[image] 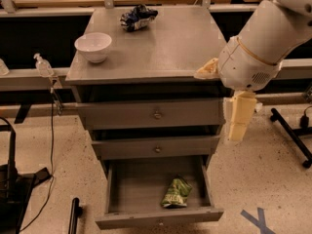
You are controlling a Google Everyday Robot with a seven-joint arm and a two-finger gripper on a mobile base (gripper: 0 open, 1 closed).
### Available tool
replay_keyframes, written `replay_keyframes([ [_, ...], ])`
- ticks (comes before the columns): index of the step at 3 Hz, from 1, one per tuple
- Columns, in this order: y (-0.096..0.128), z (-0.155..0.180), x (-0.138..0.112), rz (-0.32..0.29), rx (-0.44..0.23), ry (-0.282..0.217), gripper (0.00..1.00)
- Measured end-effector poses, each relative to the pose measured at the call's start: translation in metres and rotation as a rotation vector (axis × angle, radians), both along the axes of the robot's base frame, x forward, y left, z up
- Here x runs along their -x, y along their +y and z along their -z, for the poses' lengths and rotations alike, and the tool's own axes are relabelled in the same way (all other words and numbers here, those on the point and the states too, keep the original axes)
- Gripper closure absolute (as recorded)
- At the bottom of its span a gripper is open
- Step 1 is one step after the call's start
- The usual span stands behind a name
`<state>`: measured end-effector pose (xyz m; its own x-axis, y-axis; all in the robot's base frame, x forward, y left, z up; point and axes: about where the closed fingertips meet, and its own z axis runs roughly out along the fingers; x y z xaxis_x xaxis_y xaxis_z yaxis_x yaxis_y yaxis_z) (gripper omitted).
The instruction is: Pick green jalapeno chip bag from bottom drawer and place on counter
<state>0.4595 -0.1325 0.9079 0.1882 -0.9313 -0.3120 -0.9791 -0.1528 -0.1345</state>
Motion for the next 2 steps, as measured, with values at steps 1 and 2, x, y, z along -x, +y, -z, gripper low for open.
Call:
replay_keyframes([
  [1, 0.008, 0.014, -0.001, -0.095, 0.024, 0.021, 0.00],
  [2, 0.016, 0.059, -0.008, -0.232, 0.052, 0.037, 0.00],
])
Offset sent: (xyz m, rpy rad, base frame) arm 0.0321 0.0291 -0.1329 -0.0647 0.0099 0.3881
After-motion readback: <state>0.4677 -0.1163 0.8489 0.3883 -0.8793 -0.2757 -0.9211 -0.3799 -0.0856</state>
